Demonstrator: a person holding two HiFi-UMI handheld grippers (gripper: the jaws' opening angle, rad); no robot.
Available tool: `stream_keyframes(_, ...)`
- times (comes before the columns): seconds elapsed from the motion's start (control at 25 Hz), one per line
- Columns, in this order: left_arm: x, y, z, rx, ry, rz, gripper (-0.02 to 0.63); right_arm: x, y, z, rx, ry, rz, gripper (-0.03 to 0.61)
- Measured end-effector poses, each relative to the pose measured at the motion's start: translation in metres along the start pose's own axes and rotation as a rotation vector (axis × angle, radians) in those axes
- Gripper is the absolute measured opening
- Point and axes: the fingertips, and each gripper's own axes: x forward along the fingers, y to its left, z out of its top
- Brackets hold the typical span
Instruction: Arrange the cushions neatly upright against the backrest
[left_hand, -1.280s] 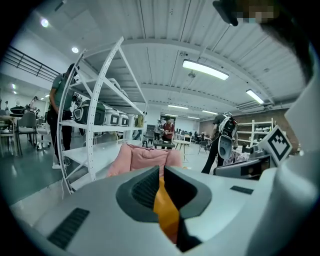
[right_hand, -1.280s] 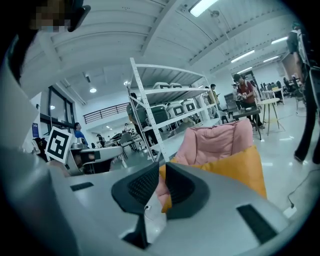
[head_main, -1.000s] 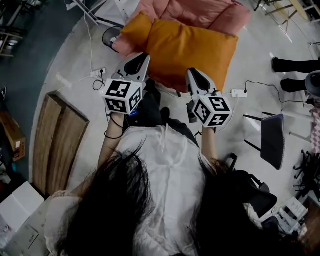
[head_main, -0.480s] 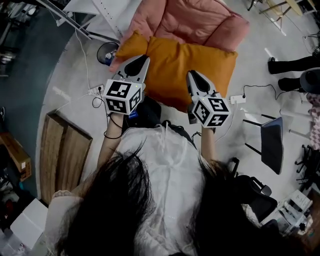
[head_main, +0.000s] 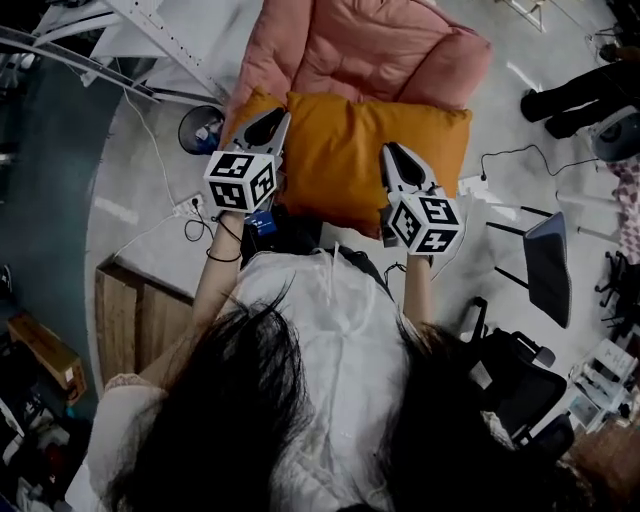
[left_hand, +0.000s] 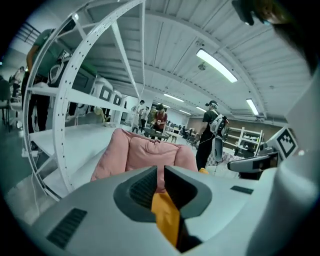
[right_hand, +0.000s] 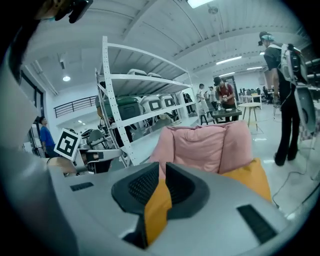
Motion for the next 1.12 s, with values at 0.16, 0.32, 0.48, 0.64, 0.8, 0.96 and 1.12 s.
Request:
stream_keyframes(0.16,0.03,0.027,-0.028,0.046,0.087,-0.04,0.041,0.011,-0.026,-0.012,-0.037,0.052,-0.082,0.054)
stream_keyframes(0.32,0.06,0.049,-0.057,0.051,0.196,-0.073,0.041,0.019,-0.056,-0.023,-0.05,0.099,-0.152,0.054)
stream_keyframes(0.48,0.083,0.063,-0.087,0.058,0.296,-0.114,0.043,0.025,-0.084,-0.031,-0.041,0.143,-0.209,0.054)
stream_keyframes(0.64,0.1,0.065,-0.127,0.058,0.416,-0.188,0.136,0.026,-0.112,-0.04,-0.025,0.178,-0.262,0.055)
stream_keyframes(0.8,0.111,0.067,-0.168,0.018,0.516,-0.221,0.193,0.026,-0.139,-0.055,0.021,0.241,-0.303,0.057)
stream_keyframes(0.96,0.114,0.068,-0.201,-0.051,0.597,-0.242,0.262,0.022,-0.162,-0.064,0.002,0.294,-0.329,0.25)
stream_keyframes(1.12,0.119,0.059,-0.221,-0.066,0.641,-0.242,0.316,0.005,-0.203,-0.07,-0.062,0.362,-0.41,0.275)
